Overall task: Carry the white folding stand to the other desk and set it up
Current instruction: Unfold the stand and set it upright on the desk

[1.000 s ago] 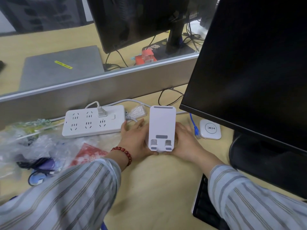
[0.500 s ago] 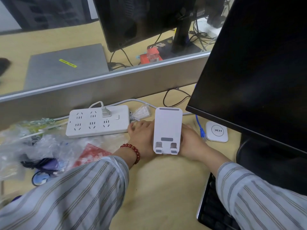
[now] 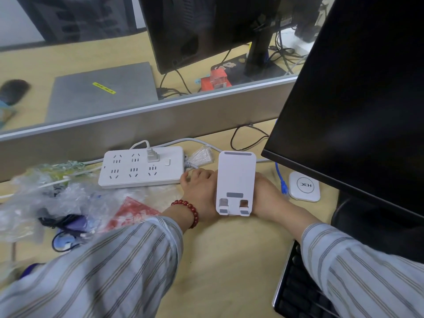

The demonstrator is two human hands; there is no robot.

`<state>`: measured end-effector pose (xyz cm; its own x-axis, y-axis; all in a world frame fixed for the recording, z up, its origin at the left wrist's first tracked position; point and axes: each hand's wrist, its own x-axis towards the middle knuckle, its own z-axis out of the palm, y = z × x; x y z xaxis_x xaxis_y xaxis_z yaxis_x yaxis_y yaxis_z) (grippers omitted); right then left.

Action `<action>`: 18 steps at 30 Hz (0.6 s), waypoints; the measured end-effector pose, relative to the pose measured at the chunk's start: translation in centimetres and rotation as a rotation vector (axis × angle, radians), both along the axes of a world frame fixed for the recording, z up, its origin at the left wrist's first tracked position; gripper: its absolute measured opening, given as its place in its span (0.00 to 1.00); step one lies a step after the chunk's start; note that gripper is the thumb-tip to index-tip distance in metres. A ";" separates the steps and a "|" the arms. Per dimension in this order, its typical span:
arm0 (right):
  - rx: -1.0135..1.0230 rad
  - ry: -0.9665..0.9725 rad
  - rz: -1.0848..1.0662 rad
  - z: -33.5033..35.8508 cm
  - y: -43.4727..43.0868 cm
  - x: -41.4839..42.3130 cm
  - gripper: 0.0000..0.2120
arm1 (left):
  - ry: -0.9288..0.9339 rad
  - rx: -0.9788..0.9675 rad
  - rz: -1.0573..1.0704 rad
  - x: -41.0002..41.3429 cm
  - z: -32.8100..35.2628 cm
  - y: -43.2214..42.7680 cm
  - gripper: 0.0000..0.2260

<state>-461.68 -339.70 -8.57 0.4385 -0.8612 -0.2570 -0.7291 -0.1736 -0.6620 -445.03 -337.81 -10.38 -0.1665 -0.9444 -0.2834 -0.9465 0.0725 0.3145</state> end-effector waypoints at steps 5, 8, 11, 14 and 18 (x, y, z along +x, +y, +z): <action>0.010 -0.035 -0.036 -0.1 0.2 0.2 0.11 | -0.023 0.010 0.005 -0.1 0.2 0.1 0.33; 0.032 -0.025 -0.001 0.0 0.2 0.2 0.12 | -0.015 0.002 0.021 -0.3 0.3 0.3 0.32; 0.020 -0.047 0.015 0.2 0.0 0.1 0.13 | -0.008 0.017 0.031 -0.4 0.3 0.5 0.31; 0.007 -0.078 0.012 0.2 -0.2 -0.2 0.17 | -0.006 0.035 0.037 -0.6 0.3 0.5 0.31; -0.016 -0.064 0.025 -0.6 -0.1 -1.4 0.26 | -0.056 0.042 -0.004 -0.6 0.1 0.1 0.31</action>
